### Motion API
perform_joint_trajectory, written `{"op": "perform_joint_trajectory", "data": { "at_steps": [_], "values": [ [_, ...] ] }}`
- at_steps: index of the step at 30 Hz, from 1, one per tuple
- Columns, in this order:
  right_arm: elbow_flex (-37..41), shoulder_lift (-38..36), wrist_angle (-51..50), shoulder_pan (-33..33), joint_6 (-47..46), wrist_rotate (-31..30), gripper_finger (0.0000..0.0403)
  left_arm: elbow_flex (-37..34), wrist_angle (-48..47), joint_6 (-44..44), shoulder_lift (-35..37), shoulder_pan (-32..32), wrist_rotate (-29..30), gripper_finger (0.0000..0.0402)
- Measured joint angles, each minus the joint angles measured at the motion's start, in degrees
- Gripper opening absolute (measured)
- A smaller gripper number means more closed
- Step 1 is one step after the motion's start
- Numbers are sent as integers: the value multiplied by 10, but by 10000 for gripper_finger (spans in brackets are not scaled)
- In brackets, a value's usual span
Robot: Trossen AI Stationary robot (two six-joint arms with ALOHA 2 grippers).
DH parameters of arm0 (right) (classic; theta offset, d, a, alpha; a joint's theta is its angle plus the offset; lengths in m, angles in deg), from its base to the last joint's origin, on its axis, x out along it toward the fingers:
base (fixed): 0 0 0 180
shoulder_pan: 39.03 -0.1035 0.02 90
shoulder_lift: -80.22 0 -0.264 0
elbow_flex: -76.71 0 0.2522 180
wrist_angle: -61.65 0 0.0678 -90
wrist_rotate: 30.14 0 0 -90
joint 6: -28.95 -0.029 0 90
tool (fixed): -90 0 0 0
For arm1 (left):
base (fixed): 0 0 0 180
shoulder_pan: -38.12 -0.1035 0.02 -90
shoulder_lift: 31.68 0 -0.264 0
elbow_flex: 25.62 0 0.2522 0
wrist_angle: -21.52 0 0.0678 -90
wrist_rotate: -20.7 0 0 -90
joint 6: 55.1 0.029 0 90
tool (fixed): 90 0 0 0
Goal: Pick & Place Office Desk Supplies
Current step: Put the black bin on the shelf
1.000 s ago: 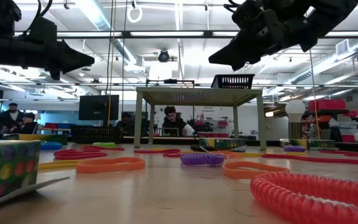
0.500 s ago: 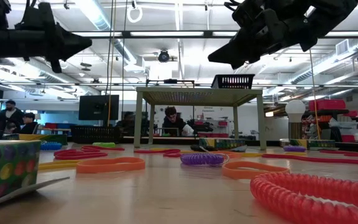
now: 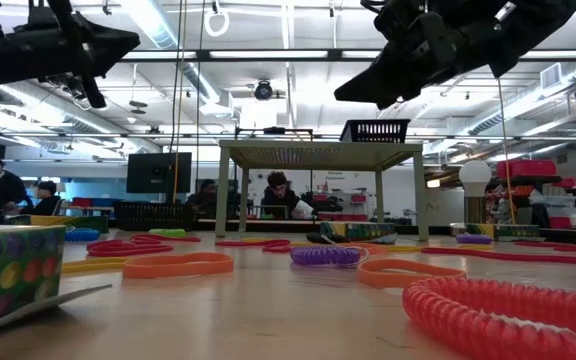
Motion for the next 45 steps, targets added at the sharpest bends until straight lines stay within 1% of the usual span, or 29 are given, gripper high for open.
{"op": "perform_joint_trajectory", "data": {
  "at_steps": [6, 10, 14, 17, 19, 21, 24, 28, 32, 35, 38, 42, 45],
  "values": [
    [0, 0, 6, -12, -25, -1, 7, 0, 0, -3, 0, 0, 2, 37],
    [0, 14, 30, -12, -35, -1, 7, 0, -8, 39, -7, 0, -33, 37],
    [0, 57, 89, -12, -35, 10, 7, 0, 3, 84, -35, 4, -39, 37],
    [0, 94, 127, -11, -35, 17, 7, 1, 15, 64, -65, 11, -70, 37],
    [0, 112, 143, -11, -35, 17, 7, 16, -26, 51, -85, 17, -90, 36],
    [0, 118, 142, -11, -35, 17, 7, 35, -77, 54, -110, 30, -92, 27],
    [0, 121, 142, -8, -34, 18, 7, 58, -151, 76, -152, 57, -88, 7],
    [0, 121, 142, 9, -34, 57, 7, 109, -222, 84, -204, 104, -88, 5],
    [0, 121, 145, 29, -28, 65, 7, 163, -333, 79, -264, 153, -62, 8],
    [0, 121, 146, 39, -24, 65, 7, 210, -422, 47, -311, 186, -37, 26],
    [0, 121, 146, 42, -16, 66, 7, 267, -507, 7, -364, 219, -38, 52],
    [0, 121, 146, 42, -9, 86, 7, 339, -626, -44, -441, 268, -51, 84],
    [0, 121, 146, 39, -6, 96, 7, 385, -709, -83, -502, 303, -76, 102]
  ]
}}
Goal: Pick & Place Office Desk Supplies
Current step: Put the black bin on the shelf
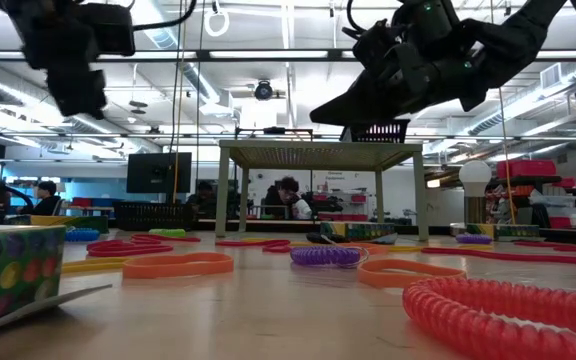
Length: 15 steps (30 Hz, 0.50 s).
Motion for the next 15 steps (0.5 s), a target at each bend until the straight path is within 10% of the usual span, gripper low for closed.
{"op": "perform_joint_trajectory", "data": {
  "at_steps": [15],
  "values": [
    [0, 0, 0, -16, 33, 15, 7, 70, -80, -134, -187, 172, -129, 121]
  ]
}}
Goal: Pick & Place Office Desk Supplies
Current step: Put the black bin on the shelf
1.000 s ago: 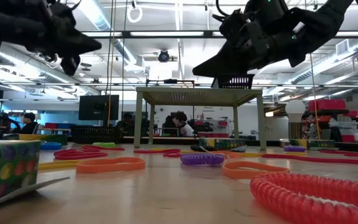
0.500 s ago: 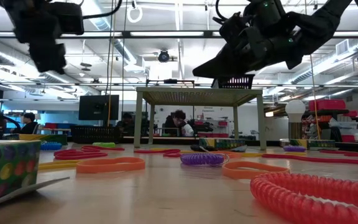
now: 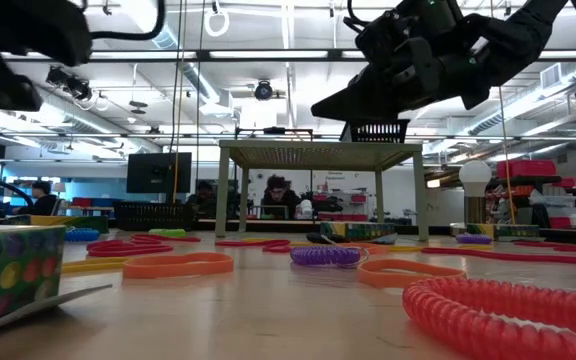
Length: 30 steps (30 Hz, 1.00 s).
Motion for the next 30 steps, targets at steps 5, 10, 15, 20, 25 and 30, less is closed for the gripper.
{"op": "perform_joint_trajectory", "data": {
  "at_steps": [5, 10, 15, 20, 25, 30],
  "values": [
    [0, 0, 4, 0, 3, 0, 7, 0, 7, -45, -10, 26, 0, 121],
    [0, 0, 4, 0, 1, 0, 7, 0, 7, -59, -10, 39, -8, 121],
    [0, 0, 4, 0, 1, 0, 7, 0, 3, -47, -19, 40, 15, 134],
    [0, 0, 4, 0, 3, 0, 7, 1, -7, -40, -53, 40, 18, 190],
    [0, 0, 4, 0, 3, 0, 7, 1, -6, 2, -87, 39, 27, 230],
    [0, 0, 4, 0, 3, 0, 7, 1, -5, 30, -125, 40, 23, 201]
  ]
}}
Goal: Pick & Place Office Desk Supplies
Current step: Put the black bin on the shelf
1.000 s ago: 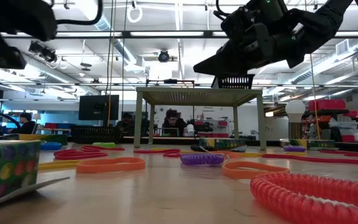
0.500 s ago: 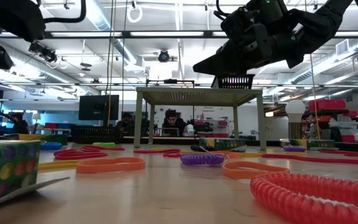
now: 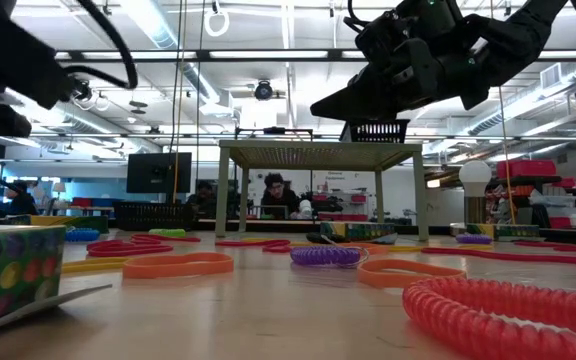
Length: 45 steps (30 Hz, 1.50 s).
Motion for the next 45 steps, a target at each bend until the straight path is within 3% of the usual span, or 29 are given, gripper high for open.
{"op": "perform_joint_trajectory", "data": {
  "at_steps": [11, 21, 26, 34, 45],
  "values": [
    [0, 0, 0, 0, 0, 0, 7, 4, -1, 24, 4, -1, 2, 18],
    [0, 0, 0, 0, 1, 0, 7, 69, -20, 35, 68, -51, 110, 17],
    [0, 0, 0, 0, 0, 0, 7, 98, -10, 90, 83, -106, 156, 16],
    [0, 0, 0, 0, 0, 1, 7, 100, 111, 254, 68, -221, 156, 15],
    [0, 0, 0, -3, 2, 3, 7, 101, 218, 408, -19, -339, 78, 16]
  ]
}}
